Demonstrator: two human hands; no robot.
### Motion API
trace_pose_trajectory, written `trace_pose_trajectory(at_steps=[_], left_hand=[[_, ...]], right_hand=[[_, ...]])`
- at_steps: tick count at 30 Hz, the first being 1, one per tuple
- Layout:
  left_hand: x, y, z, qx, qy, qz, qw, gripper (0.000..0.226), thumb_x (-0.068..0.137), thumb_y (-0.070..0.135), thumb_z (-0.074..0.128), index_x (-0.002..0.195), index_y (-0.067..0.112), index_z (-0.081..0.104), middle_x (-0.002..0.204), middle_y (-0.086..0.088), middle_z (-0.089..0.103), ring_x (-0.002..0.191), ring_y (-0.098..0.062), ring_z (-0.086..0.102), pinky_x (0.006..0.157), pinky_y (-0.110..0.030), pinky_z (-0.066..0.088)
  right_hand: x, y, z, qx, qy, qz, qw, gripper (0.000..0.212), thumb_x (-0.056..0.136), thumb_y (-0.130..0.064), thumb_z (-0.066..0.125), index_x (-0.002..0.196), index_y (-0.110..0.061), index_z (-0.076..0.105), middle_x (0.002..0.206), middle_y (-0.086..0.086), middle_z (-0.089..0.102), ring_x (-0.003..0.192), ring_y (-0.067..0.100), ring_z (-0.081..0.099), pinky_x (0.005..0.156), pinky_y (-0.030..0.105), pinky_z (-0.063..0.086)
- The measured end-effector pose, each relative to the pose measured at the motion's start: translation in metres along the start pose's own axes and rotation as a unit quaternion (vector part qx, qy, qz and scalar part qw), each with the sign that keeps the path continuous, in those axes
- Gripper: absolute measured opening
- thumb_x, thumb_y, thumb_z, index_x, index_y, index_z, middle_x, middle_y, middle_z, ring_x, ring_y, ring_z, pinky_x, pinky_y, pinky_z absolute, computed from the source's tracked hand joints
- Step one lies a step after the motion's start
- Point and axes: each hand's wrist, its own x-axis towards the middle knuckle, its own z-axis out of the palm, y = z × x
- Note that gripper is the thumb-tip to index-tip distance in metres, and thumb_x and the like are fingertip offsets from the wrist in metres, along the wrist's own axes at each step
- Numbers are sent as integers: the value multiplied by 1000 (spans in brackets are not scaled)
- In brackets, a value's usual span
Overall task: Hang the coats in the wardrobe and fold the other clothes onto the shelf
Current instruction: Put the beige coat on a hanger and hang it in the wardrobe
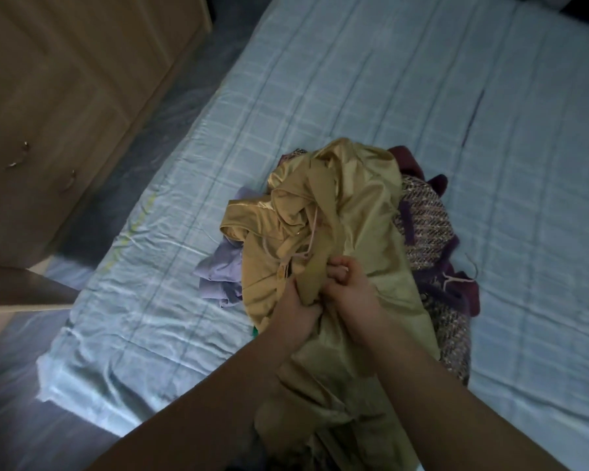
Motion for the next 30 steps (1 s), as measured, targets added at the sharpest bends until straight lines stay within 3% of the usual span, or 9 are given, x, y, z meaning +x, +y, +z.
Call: trace_pose_trajectory(at_steps=[4, 6, 9, 13, 16, 20, 23, 27, 30], left_hand=[[-27, 36, -22, -88, -7, 23, 996, 62, 77, 2, 65, 134, 16, 45, 88, -7, 64, 68, -18, 60, 61, -22, 51], [-45, 52, -32, -137, -39, 47, 989, 64, 72, 6, 67, 133, 12, 51, 101, -10, 71, 88, -26, 68, 79, -33, 55], [-78, 77, -38, -108, -26, 106, 988, 43, 82, 15, 75, 122, 20, 60, 109, 2, 73, 105, -17, 68, 83, -20, 53], [-118, 107, -39, 42, -1, 166, 985, 44, 89, 20, 73, 124, 28, 49, 105, 23, 59, 94, 9, 56, 70, 2, 42], [-146, 130, -42, 119, 2, 211, 970, 48, 87, 27, 75, 129, 30, 53, 109, 27, 60, 102, 8, 59, 75, 3, 40], [-185, 168, -56, 184, 3, 253, 950, 47, 84, 32, 78, 127, 35, 59, 113, 17, 68, 105, 1, 64, 92, -21, 50], [-213, 197, -62, 230, 16, 292, 928, 35, 80, 27, 76, 111, 35, 63, 106, 11, 71, 100, -8, 67, 91, -36, 53], [-255, 232, -65, 294, 37, 346, 890, 31, 81, 14, 72, 107, 30, 66, 105, 13, 70, 99, -4, 65, 91, -32, 52], [-284, 252, -70, 323, 62, 396, 857, 38, 81, 11, 73, 110, 35, 67, 113, 19, 67, 105, 5, 61, 93, -21, 47]], right_hand=[[-44, -25, 7, 129, -60, -75, 987, 43, 79, 15, 53, 118, 0, 48, 100, 12, 67, 94, 17, 66, 87, 26, 51], [-64, -36, 6, 185, -102, -83, 974, 46, 75, 13, 49, 119, 0, 49, 104, 13, 70, 96, 18, 68, 89, 29, 52], [-97, -56, 0, 203, -150, -88, 964, 36, 83, 14, 45, 115, -1, 54, 100, 9, 73, 91, 19, 69, 82, 31, 54], [-136, -80, -15, 71, -74, -170, 980, 34, 88, 17, 38, 99, -4, 62, 84, 7, 69, 71, 14, 65, 63, 26, 52], [-148, -88, -37, -72, 57, -292, 952, 33, 85, 5, 44, 89, -16, 69, 85, 1, 71, 78, 14, 66, 77, 36, 56], [-156, -111, -64, -190, 77, -342, 917, 37, 92, -14, 55, 123, -32, 62, 119, -12, 66, 98, -5, 61, 91, 29, 53], [-163, -135, -71, -299, 15, -409, 862, 67, 87, -39, 61, 148, -35, 33, 149, -10, 44, 134, 7, 43, 111, 37, 40], [-186, -159, -68, -321, 29, -472, 820, 88, 85, -47, 63, 155, -33, 12, 161, -9, 20, 149, 11, 17, 122, 42, 21], [-210, -174, -66, -260, 92, -500, 821, 83, 87, -37, 66, 153, -32, 16, 160, -8, 23, 146, 9, 21, 120, 36, 21]])
